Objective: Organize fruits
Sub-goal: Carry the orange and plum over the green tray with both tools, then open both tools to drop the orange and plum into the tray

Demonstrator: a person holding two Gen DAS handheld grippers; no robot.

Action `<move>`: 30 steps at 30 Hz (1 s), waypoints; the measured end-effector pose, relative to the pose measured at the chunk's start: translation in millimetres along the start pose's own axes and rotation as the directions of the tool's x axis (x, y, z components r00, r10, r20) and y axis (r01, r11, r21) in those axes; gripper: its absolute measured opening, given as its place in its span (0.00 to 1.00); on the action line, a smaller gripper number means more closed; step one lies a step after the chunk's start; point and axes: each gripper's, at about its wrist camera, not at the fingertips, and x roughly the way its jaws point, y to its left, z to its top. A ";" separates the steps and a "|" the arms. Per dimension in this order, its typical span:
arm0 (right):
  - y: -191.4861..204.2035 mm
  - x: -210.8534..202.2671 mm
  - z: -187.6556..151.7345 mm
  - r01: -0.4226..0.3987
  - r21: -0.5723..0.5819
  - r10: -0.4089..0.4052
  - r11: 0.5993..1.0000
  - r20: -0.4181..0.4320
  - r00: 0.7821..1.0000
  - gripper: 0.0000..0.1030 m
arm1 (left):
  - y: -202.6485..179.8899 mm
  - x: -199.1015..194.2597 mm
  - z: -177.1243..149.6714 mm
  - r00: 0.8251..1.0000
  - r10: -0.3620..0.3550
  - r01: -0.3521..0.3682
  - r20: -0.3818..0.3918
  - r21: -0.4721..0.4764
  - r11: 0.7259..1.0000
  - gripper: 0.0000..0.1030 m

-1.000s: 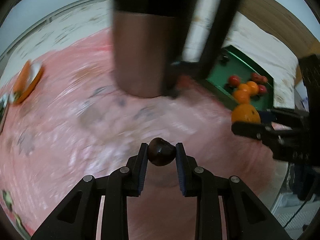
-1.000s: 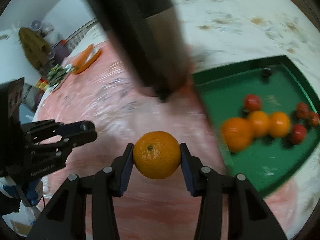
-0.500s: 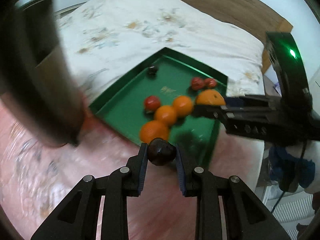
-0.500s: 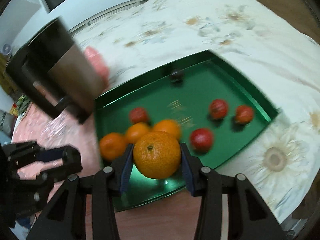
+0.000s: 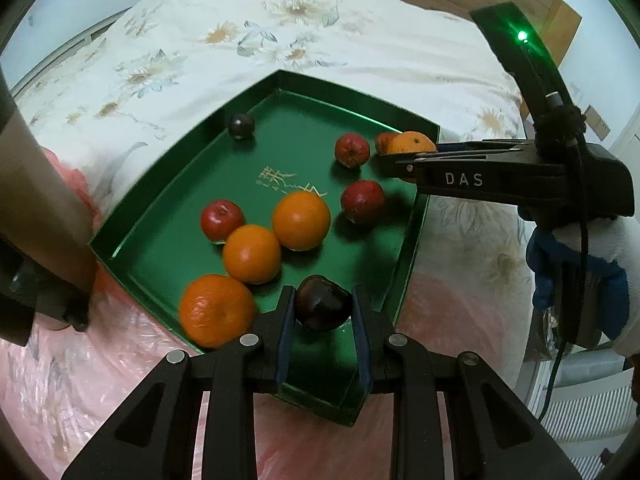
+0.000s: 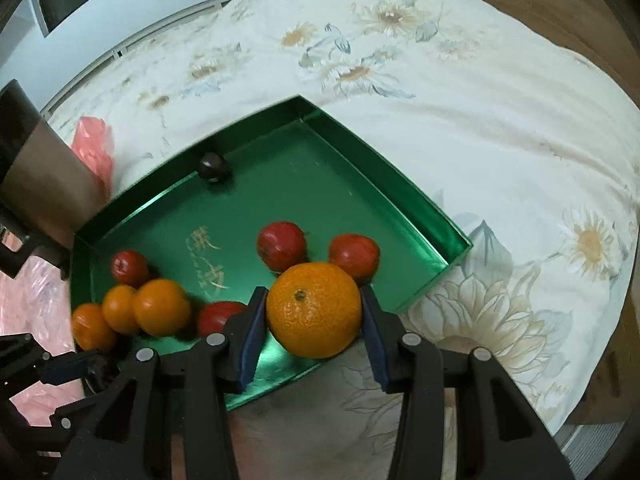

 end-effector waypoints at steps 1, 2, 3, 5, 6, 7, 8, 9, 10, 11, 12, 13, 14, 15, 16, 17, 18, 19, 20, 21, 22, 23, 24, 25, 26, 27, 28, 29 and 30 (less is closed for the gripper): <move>-0.8 0.8 -0.3 -0.003 0.000 0.003 1.000 0.003 1.000 0.78 | -1.1 2.9 0.2 1.000 0.001 -0.001 -0.006 0.000 1.000 0.22; 0.2 1.8 -0.3 -0.001 -0.008 0.001 1.000 0.004 1.000 0.78 | -1.6 5.1 0.1 1.000 0.002 -0.002 -0.009 0.000 1.000 0.22; 1.6 3.4 0.1 0.003 -0.019 -0.003 1.000 0.002 1.000 0.78 | -2.1 7.9 0.5 1.000 0.004 -0.004 -0.012 0.001 1.000 0.22; 2.7 7.9 1.2 0.001 -0.030 -0.001 1.000 -0.001 1.000 0.78 | -3.1 11.5 0.9 1.000 0.007 -0.007 -0.017 0.001 1.000 0.22; 2.4 9.5 1.3 -0.001 -0.030 0.001 1.000 -0.002 1.000 0.78 | -2.9 12.8 0.7 1.000 0.009 -0.009 -0.020 0.000 1.000 0.22; 2.6 11.8 1.8 -0.005 -0.033 0.005 0.999 -0.002 1.000 0.78 | -2.9 14.8 0.6 1.000 0.011 -0.011 -0.023 -0.001 1.000 0.22; 3.0 12.8 2.2 -0.006 -0.037 0.006 0.999 -0.002 1.000 0.78 | -2.7 16.7 0.2 1.000 0.013 -0.013 -0.027 -0.003 1.000 0.22; 4.0 14.1 2.6 -0.006 -0.042 0.006 0.999 0.000 1.000 0.78 | -2.4 19.4 0.6 0.999 0.015 -0.015 -0.030 -0.004 1.000 0.22; 5.1 14.9 2.7 -0.006 -0.048 0.007 0.999 0.002 1.000 0.78 | -2.5 21.2 0.3 0.999 0.016 -0.016 -0.033 -0.005 1.000 0.22; 6.1 16.1 2.5 -0.008 -0.053 0.008 0.999 0.003 1.000 0.78 | -2.6 23.0 0.0 0.999 0.017 -0.018 -0.035 -0.006 1.000 0.22; 6.8 17.5 2.4 -0.009 -0.056 0.009 0.998 0.002 1.000 0.78 | -2.7 24.2 0.0 0.999 0.018 -0.018 -0.037 -0.006 1.000 0.22; 7.1 19.5 2.2 -0.009 -0.057 0.009 0.998 -0.001 1.000 0.78 | -3.0 25.3 -0.2 0.999 0.019 -0.019 -0.039 -0.006 1.000 0.23; 7.1 20.8 2.2 -0.008 -0.058 0.008 0.998 -0.001 1.000 0.78 | -3.2 26.0 -0.4 0.999 0.020 -0.020 -0.040 -0.008 1.000 0.23; 7.2 21.6 2.5 -0.008 -0.059 0.008 0.998 0.001 1.000 0.78 | -3.6 26.2 -0.5 0.999 0.019 -0.020 -0.040 -0.010 1.000 0.22; 7.3 22.4 2.7 -0.007 -0.060 0.007 0.998 0.003 1.000 0.78 | -3.8 26.8 -0.6 0.999 0.018 -0.019 -0.041 -0.013 1.000 0.23; 7.4 23.5 2.9 -0.006 -0.060 0.007 0.998 0.004 1.000 0.78 | -4.2 28.1 -0.2 0.999 0.018 -0.019 -0.042 -0.015 1.000 0.23; 7.4 24.4 2.9 -0.004 -0.061 0.004 0.998 0.006 1.000 0.79 | -4.6 28.2 -0.4 0.999 0.019 -0.020 -0.043 -0.016 1.000 0.23; 7.6 24.7 3.3 0.002 -0.063 -0.001 0.998 0.009 1.000 0.79 | -5.0 28.9 -0.6 0.999 0.021 -0.021 -0.044 -0.017 1.000 0.23; 7.1 25.2 4.1 0.004 -0.063 -0.004 0.998 0.014 1.000 0.79 | -5.2 29.9 -1.2 0.999 0.022 -0.023 -0.045 -0.020 1.000 0.23; 6.6 25.6 4.7 0.005 -0.062 -0.004 0.998 0.016 1.000 0.79 | -4.9 30.5 -1.6 0.999 0.022 -0.023 -0.047 -0.023 0.999 0.23; 6.1 26.0 5.6 0.005 -0.060 -0.004 0.998 0.019 1.000 0.79 | -4.7 31.0 -2.0 0.999 0.023 -0.024 -0.049 -0.025 0.999 0.23; 5.4 26.6 6.7 0.004 -0.058 -0.003 0.998 0.022 1.000 0.79 | -4.6 31.6 -2.6 0.999 0.023 -0.025 -0.050 -0.027 0.999 0.23; 5.0 27.0 7.3 0.004 -0.057 -0.002 0.998 0.023 1.000 0.79 | -4.8 32.1 -3.2 0.998 0.024 -0.025 -0.050 -0.029 0.999 0.23; 4.8 27.3 7.9 0.004 -0.057 -0.002 0.998 0.025 1.000 0.79 | -4.8 32.8 -3.8 0.999 0.025 -0.027 -0.048 -0.030 0.999 0.23; 4.7 27.8 8.3 0.004 -0.058 -0.003 0.998 0.026 1.000 0.79 | -4.9 33.3 -3.9 0.999 0.026 -0.028 -0.047 -0.030 0.999 0.23; 4.6 28.1 8.5 0.006 -0.058 -0.004 0.998 0.029 1.000 0.79 | -5.1 33.9 -3.4 0.999 0.028 -0.029 -0.045 -0.030 0.999 0.23; 4.6 28.3 8.6 0.007 -0.059 -0.005 0.998 0.031 1.000 0.79 | -5.1 34.3 -3.4 0.999 0.029 -0.031 -0.043 -0.031 0.999 0.23; 4.6 28.6 8.5 0.009 -0.058 -0.007 0.998 0.034 0.999 0.79 | -5.1 35.0 -3.0 0.999 0.030 -0.032 -0.042 -0.034 0.999 0.23; 4.7 29.2 8.4 0.013 -0.058 -0.011 0.998 0.035 0.999 0.79 | -5.0 35.5 -2.6 0.999 0.031 -0.032 -0.040 -0.037 0.999 0.23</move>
